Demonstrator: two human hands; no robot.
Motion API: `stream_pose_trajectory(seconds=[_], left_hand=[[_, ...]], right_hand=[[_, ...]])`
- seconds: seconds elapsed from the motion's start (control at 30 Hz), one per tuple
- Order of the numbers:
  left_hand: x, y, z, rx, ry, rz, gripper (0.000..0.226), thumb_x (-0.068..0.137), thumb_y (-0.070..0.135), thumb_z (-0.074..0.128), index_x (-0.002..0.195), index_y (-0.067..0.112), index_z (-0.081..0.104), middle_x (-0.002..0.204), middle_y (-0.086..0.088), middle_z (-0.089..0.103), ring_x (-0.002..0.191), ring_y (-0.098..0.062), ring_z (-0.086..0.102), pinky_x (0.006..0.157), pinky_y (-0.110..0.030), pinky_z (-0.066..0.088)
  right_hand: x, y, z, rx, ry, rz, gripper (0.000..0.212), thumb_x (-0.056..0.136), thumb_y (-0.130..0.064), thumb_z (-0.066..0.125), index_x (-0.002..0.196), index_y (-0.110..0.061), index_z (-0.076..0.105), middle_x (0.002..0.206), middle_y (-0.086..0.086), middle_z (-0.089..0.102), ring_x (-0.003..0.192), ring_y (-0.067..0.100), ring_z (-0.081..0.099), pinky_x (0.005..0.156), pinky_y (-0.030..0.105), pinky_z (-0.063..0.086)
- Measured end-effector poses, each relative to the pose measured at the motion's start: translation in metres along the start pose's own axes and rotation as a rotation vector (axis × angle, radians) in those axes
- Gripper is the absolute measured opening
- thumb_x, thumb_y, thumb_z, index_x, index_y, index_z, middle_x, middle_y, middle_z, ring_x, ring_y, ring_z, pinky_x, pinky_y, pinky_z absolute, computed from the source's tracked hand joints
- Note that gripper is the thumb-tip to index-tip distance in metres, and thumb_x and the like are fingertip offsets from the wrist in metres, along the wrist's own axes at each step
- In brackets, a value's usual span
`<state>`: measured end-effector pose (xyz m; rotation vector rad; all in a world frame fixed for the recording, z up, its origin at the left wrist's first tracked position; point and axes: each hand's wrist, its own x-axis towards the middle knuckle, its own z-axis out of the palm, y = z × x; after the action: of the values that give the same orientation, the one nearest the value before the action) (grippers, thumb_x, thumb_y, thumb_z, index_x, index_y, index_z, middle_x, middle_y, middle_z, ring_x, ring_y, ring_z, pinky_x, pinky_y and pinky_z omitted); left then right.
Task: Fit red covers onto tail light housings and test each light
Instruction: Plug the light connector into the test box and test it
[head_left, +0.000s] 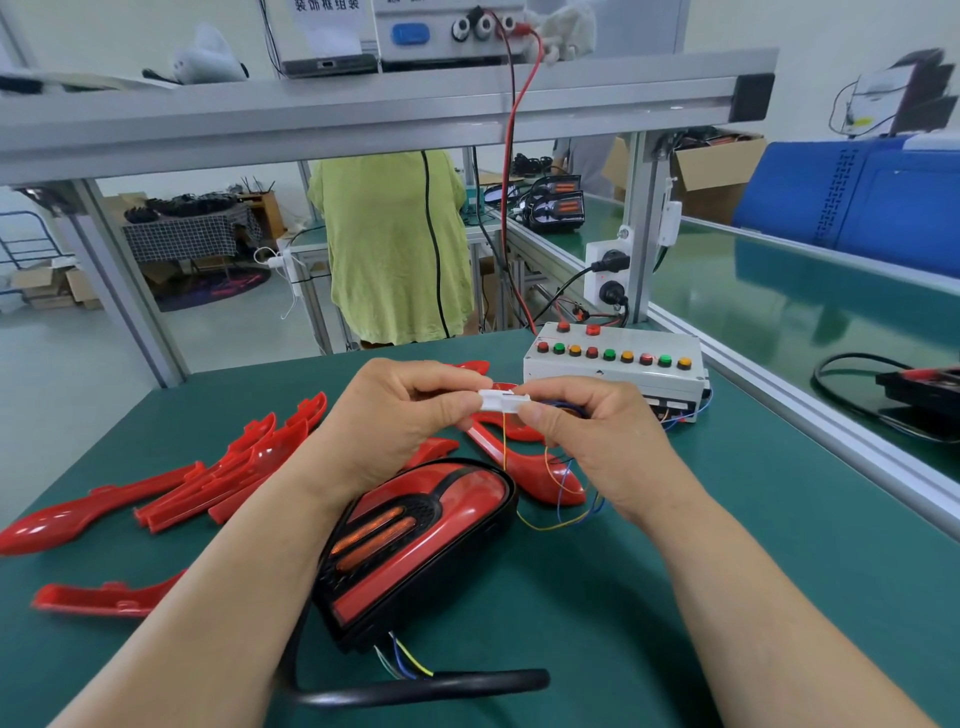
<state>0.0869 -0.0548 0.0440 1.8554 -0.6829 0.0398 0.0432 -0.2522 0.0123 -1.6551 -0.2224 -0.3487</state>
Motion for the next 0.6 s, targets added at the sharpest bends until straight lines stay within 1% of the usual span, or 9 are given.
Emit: stream_pose_trajectory(seconds=[0.07,0.17,0.23,0.27,0.37,0.4,0.47,0.53,0.6], left_hand=[[0.0002,0.0009,0.0008,-0.025,0.011,0.007,0.017,0.086,0.006,0.071,0.099,0.015,0.078,0.091,-0.013,0.075,0.086,-0.024,0.071,0.092,-0.036,0.056],[-0.0006,0.0024,0.0061,-0.039,0.013,0.013,0.016,0.085,0.004,0.073,0.098,0.012,0.078,0.095,-0.017,0.074,0.096,-0.039,0.067,0.094,-0.055,0.051],[-0.0013,0.0023,0.0085,-0.035,0.009,0.013,0.016,0.084,0.004,0.074,0.096,0.013,0.078,0.093,-0.020,0.073,0.095,-0.044,0.065,0.092,-0.062,0.049],[-0.0013,0.0020,0.0088,-0.029,0.009,0.012,0.015,0.083,0.004,0.075,0.095,0.013,0.078,0.093,-0.019,0.073,0.094,-0.044,0.065,0.091,-0.062,0.049],[-0.0012,0.0016,0.0085,-0.008,0.006,0.017,0.018,0.082,0.004,0.077,0.092,0.019,0.078,0.090,-0.013,0.075,0.092,-0.038,0.068,0.091,-0.055,0.053],[-0.0013,0.0012,0.0085,-0.005,0.010,0.025,0.022,0.081,0.002,0.077,0.091,0.021,0.077,0.090,-0.011,0.075,0.090,-0.033,0.070,0.090,-0.049,0.055],[-0.0008,0.0009,0.0078,-0.011,0.012,0.036,0.030,0.080,-0.003,0.076,0.094,0.023,0.075,0.089,-0.008,0.074,0.084,-0.021,0.070,0.089,-0.039,0.056],[-0.0007,0.0007,0.0068,-0.014,-0.004,0.030,0.034,0.079,-0.005,0.075,0.099,0.022,0.072,0.084,-0.002,0.073,0.080,-0.013,0.068,0.086,-0.032,0.056],[-0.0001,0.0020,0.0061,-0.025,-0.035,0.009,0.034,0.080,-0.004,0.075,0.106,0.019,0.070,0.082,0.002,0.073,0.077,-0.012,0.068,0.082,-0.027,0.057]], right_hand=[[-0.0001,-0.0008,-0.0003,-0.009,0.010,0.004,0.031,0.086,-0.017,0.075,0.079,-0.047,0.077,0.089,0.016,0.071,0.076,0.017,0.058,0.076,0.040,0.049],[-0.0014,-0.0008,0.0005,-0.005,-0.008,-0.004,0.025,0.084,-0.020,0.077,0.081,-0.045,0.078,0.087,0.005,0.075,0.080,0.023,0.068,0.086,0.043,0.055],[-0.0018,0.0007,0.0013,-0.012,-0.025,-0.007,0.020,0.083,-0.023,0.078,0.084,-0.043,0.078,0.089,0.001,0.077,0.090,0.029,0.071,0.088,0.041,0.055],[-0.0017,0.0015,0.0012,-0.013,-0.027,-0.007,0.019,0.082,-0.024,0.079,0.084,-0.042,0.078,0.089,-0.001,0.077,0.090,0.027,0.071,0.086,0.038,0.056],[-0.0013,0.0030,0.0007,0.003,-0.033,0.011,0.016,0.078,-0.026,0.080,0.087,-0.039,0.079,0.087,-0.003,0.077,0.077,0.009,0.069,0.076,0.021,0.056],[-0.0012,0.0035,0.0008,0.020,-0.034,0.026,0.018,0.076,-0.025,0.081,0.090,-0.036,0.080,0.087,-0.001,0.077,0.077,0.008,0.069,0.076,0.022,0.057],[-0.0010,0.0044,0.0013,0.034,-0.033,0.051,0.021,0.074,-0.025,0.083,0.094,-0.029,0.080,0.090,0.000,0.078,0.082,0.013,0.072,0.084,0.032,0.059],[-0.0010,0.0041,0.0024,0.012,-0.032,0.059,0.019,0.076,-0.024,0.083,0.095,-0.025,0.080,0.091,-0.002,0.077,0.086,0.014,0.073,0.089,0.038,0.058],[-0.0013,0.0036,0.0035,-0.011,-0.033,0.060,0.015,0.080,-0.023,0.081,0.094,-0.027,0.080,0.089,-0.004,0.077,0.084,0.012,0.072,0.088,0.035,0.057]])
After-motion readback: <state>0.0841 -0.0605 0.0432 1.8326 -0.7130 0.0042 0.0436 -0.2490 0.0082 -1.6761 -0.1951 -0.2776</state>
